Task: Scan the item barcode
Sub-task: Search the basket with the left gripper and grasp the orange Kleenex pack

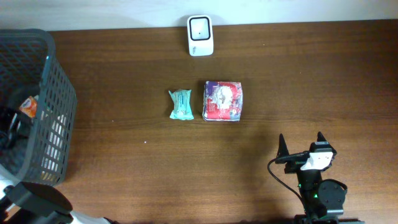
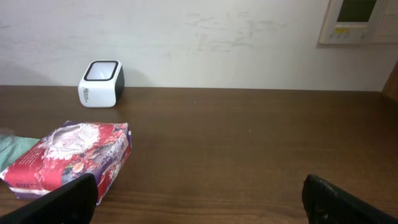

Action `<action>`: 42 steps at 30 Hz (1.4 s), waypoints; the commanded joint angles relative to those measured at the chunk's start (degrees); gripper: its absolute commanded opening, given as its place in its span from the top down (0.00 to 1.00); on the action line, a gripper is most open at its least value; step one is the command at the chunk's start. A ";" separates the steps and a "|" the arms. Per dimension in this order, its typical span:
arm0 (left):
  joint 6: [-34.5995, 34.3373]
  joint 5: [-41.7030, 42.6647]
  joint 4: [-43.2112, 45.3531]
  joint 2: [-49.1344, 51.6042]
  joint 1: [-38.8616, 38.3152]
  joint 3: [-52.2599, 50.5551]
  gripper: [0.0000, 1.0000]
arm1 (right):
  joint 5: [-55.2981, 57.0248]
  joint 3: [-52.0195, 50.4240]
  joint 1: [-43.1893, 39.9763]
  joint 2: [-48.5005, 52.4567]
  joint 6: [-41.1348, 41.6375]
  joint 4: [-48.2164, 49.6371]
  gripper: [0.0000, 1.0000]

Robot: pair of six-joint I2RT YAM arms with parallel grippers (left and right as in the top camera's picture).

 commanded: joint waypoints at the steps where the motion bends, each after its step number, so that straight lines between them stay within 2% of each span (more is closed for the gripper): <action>1: 1.92 0.48 11.17 -0.42 -0.04 3.02 0.36 | 0.26 -0.46 0.31 -0.33 -0.17 -0.15 0.01; 2: 1.92 0.33 19.06 -0.42 -0.07 3.63 0.26 | 0.26 -0.46 0.31 -0.33 -0.17 -0.15 0.01; 5: 1.90 -0.50 28.81 0.26 -0.46 3.61 0.24 | 0.26 -0.46 0.31 -0.33 -0.17 -0.15 0.01; 6: 1.90 -3.30 30.21 1.20 -0.92 3.61 0.24 | 0.26 -0.46 0.31 -0.33 -0.17 -0.15 0.01; 8: 1.92 -7.78 30.56 3.28 -1.81 3.61 0.24 | 0.26 -0.46 0.31 -0.33 -0.17 -0.15 0.01; 10: 1.90 -8.13 31.67 5.75 -2.25 3.61 0.20 | 0.26 -0.46 0.31 -0.33 -0.17 -0.15 0.01; 11: 1.92 -9.03 32.28 7.48 -2.34 3.61 0.20 | 0.26 -0.46 0.31 -0.33 -0.17 -0.15 0.01; 12: 1.90 -11.34 31.87 9.07 -2.40 3.61 0.26 | 0.26 -0.46 0.31 -0.33 -0.17 -0.15 0.01; 14: 1.92 -14.97 31.26 12.17 -2.82 3.61 0.25 | 0.26 -0.46 0.31 -0.33 -0.17 -0.15 0.01; 15: 1.92 -15.15 31.34 13.49 -3.10 3.61 0.25 | 0.26 -0.46 0.31 -0.33 -0.17 -0.15 0.01; 17: 1.97 -13.46 31.67 16.83 -3.89 3.61 0.32 | 0.26 -0.46 0.31 -0.33 -0.17 -0.15 0.01; 21: 2.14 -13.03 33.07 22.45 -5.35 3.61 0.30 | 0.26 -0.46 0.31 -0.33 -0.17 -0.15 0.01; 25: 2.16 -12.96 34.07 26.29 -5.25 3.61 0.34 | 0.26 -0.46 0.31 -0.33 -0.17 -0.15 0.01; 28: 4.74 -12.35 34.32 29.29 -5.35 3.61 0.43 | 0.26 -0.46 0.31 -0.33 -0.17 -0.15 0.01; 30: 4.74 -12.35 34.38 29.81 -5.35 3.61 0.71 | 0.26 -0.46 0.31 -0.33 -0.17 -0.15 0.01; 32: 4.72 -12.35 34.29 29.81 -5.35 3.61 0.89 | 0.26 -0.46 0.31 -0.33 -0.17 -0.15 0.01; 33: 4.72 -12.33 34.12 29.81 -5.35 3.61 0.93 | 0.26 -0.46 0.31 -0.33 -0.17 -0.15 0.01; 34: 4.72 -12.33 33.88 29.81 -5.35 3.61 0.93 | 0.26 -0.46 0.31 -0.33 -0.17 -0.15 0.01; 35: 4.70 -12.35 33.51 29.81 -5.35 3.61 0.78 | 0.26 -0.46 0.31 -0.33 -0.17 -0.15 0.01; 36: 4.72 -12.35 33.18 29.81 -5.35 3.61 0.86 | 0.26 -0.46 0.31 -0.33 -0.17 -0.15 0.01; 37: 4.72 -12.37 33.05 29.81 -5.35 3.61 1.00 | 0.26 -0.46 0.31 -0.33 -0.17 -0.15 0.01; 42: 2.58 -9.44 29.27 22.73 -2.80 6.34 1.00 | 0.26 -0.46 0.31 -0.33 -0.17 -0.15 0.01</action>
